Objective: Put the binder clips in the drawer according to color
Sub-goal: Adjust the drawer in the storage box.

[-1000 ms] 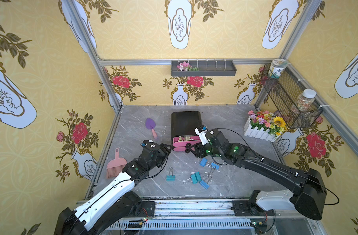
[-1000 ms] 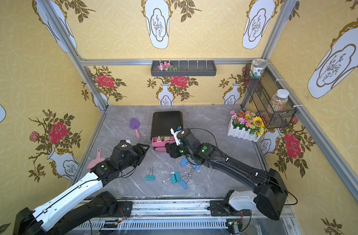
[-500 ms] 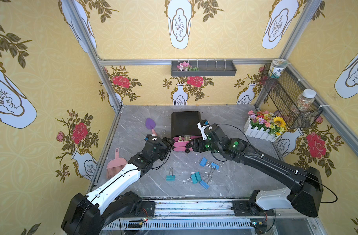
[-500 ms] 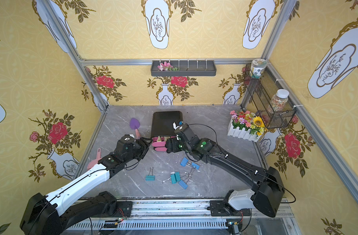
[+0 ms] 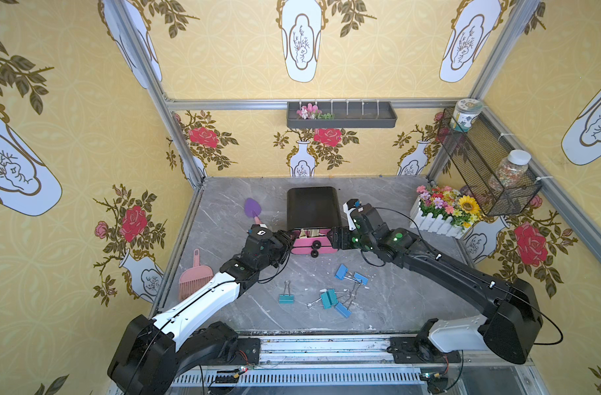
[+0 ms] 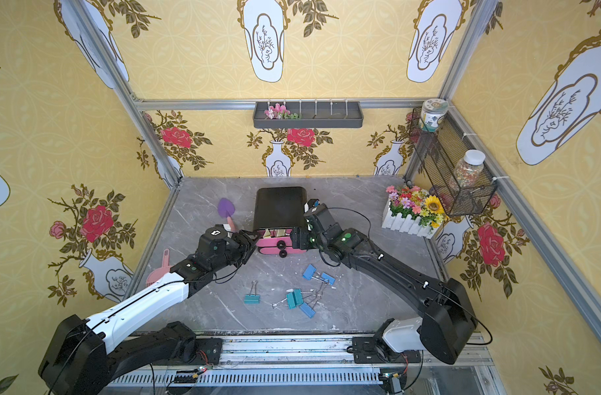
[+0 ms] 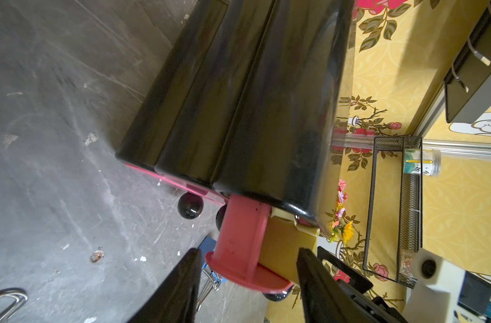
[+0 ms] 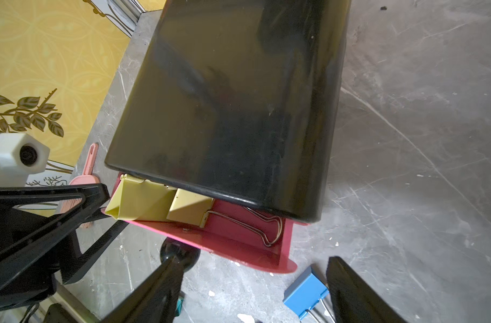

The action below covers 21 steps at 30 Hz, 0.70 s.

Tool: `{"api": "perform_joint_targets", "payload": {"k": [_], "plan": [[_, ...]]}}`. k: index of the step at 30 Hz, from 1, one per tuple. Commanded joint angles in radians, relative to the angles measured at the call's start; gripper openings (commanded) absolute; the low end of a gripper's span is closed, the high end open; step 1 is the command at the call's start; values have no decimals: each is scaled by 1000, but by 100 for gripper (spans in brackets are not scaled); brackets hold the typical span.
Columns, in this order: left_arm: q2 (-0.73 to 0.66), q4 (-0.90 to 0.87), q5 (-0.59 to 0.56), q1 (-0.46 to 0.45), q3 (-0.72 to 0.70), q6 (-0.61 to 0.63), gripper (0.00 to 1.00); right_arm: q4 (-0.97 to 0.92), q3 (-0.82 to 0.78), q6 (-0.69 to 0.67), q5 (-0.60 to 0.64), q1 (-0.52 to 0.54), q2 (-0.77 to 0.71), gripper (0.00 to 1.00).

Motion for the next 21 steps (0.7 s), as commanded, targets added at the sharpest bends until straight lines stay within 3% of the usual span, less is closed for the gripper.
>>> {"api": "perform_joint_targets", "payload": {"k": [1, 12, 21], "plan": [[0, 35, 16, 0, -15, -5, 58, 74, -7, 7, -52, -2, 12, 85], [-26, 41, 37, 0, -33, -16, 51, 113, -69, 51, -97, 15, -27, 84], [-105, 40, 49, -3, -84, -43, 49, 104, -98, 86, -62, 69, -85, 84]]}}
